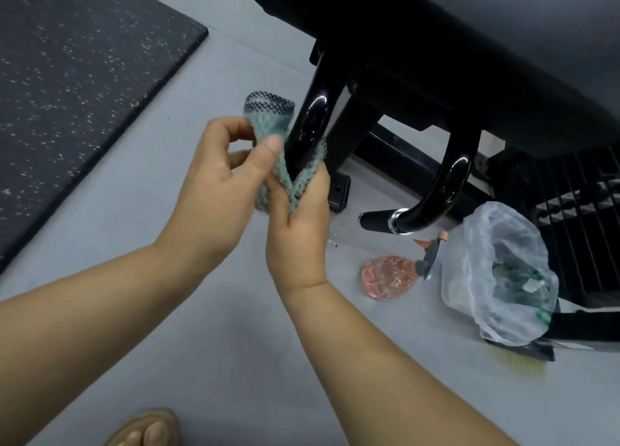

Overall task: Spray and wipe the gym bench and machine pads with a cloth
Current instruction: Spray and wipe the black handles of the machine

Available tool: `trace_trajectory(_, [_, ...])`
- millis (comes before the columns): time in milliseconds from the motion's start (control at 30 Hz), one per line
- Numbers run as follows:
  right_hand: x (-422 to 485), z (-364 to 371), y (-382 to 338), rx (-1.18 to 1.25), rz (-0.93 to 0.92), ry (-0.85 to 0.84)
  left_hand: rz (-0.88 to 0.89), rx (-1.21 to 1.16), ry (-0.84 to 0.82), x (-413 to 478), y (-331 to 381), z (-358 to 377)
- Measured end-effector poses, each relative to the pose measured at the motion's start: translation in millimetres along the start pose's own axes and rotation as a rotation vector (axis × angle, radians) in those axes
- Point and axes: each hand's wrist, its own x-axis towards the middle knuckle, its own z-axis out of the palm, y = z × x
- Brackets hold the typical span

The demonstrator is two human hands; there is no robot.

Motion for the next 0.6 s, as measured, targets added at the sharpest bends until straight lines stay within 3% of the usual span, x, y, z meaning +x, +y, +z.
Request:
trace_trajectory(100, [-19, -10, 10, 0.033, 0.054, 0.011, -0.019, 0.011, -0.015, 3, -1, -3])
trace_trajectory(233, [-39, -12, 13, 0.200, 0.257, 0.018, -0.178, -0.069, 0.131, -3, -22, -9])
trace_trajectory(367, [-42, 6, 11, 0.283, 0.425, 0.179, -0.441, -0.212, 0.312, -13, -45, -8])
trace_trajectory(433, [-31, 12, 7, 0.355, 0.448, 0.254, -0.450, -0.242, 0.390, -2, -44, -6])
trace_trajectory(500, [-15, 18, 2, 0.501, 0.480, 0.278, -0.374, -0.231, 0.377, 10, -35, 0])
trace_trajectory(600, [5, 22, -2, 0.754, 0.524, 0.210, -0.298, -0.156, 0.193, 13, -26, 15])
